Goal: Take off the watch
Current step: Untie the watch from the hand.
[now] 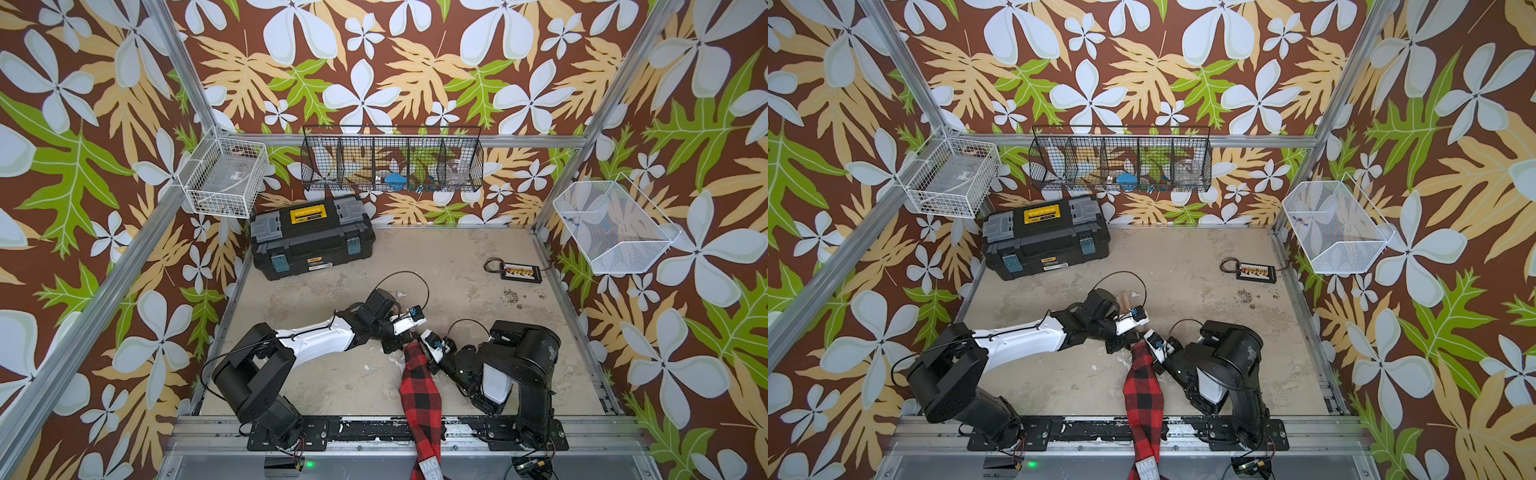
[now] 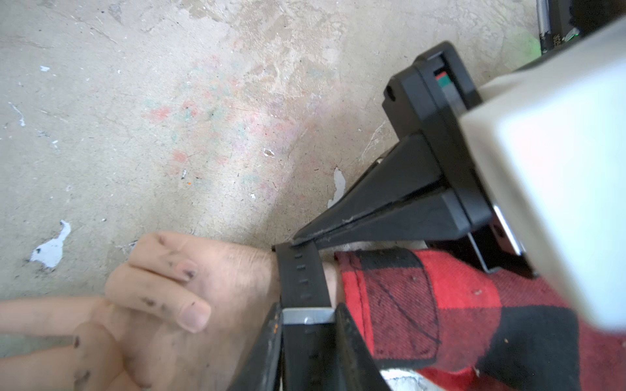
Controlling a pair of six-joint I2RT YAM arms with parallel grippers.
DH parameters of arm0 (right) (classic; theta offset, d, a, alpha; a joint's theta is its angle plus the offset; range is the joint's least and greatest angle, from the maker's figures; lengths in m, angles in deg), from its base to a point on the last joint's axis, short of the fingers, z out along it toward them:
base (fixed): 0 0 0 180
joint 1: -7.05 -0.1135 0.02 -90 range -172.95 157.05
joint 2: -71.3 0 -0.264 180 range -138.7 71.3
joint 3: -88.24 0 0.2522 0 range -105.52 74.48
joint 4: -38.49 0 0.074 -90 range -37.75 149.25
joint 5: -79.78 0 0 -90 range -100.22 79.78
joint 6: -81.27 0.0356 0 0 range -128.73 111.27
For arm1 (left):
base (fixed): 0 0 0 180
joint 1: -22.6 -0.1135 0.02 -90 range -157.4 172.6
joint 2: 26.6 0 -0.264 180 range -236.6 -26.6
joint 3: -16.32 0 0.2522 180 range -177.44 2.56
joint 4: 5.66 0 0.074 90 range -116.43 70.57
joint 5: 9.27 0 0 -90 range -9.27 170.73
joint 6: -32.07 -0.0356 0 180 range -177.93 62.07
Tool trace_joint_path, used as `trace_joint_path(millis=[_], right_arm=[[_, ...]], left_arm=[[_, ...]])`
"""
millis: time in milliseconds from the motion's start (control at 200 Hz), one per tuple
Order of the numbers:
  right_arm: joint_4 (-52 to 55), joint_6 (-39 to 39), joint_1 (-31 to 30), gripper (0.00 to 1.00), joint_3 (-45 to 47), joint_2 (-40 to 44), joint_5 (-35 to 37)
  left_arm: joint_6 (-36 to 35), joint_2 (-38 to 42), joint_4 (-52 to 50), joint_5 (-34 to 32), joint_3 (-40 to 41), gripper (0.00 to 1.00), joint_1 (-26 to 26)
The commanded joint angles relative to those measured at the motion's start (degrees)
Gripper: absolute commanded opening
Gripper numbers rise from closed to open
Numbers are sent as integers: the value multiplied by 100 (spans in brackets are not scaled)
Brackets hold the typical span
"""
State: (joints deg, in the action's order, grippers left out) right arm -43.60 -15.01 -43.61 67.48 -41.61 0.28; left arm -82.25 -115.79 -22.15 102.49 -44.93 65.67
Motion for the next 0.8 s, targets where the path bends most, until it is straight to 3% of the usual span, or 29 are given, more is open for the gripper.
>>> trace_joint_path(millis=[0, 796], right_arm=[[-760, 75, 66, 0, 44, -103, 954], [-794, 65, 64, 0, 14, -229, 962]], left_arm=[[23, 173, -598, -121, 109, 18, -47], [128, 1048, -626, -527, 801, 20, -123]])
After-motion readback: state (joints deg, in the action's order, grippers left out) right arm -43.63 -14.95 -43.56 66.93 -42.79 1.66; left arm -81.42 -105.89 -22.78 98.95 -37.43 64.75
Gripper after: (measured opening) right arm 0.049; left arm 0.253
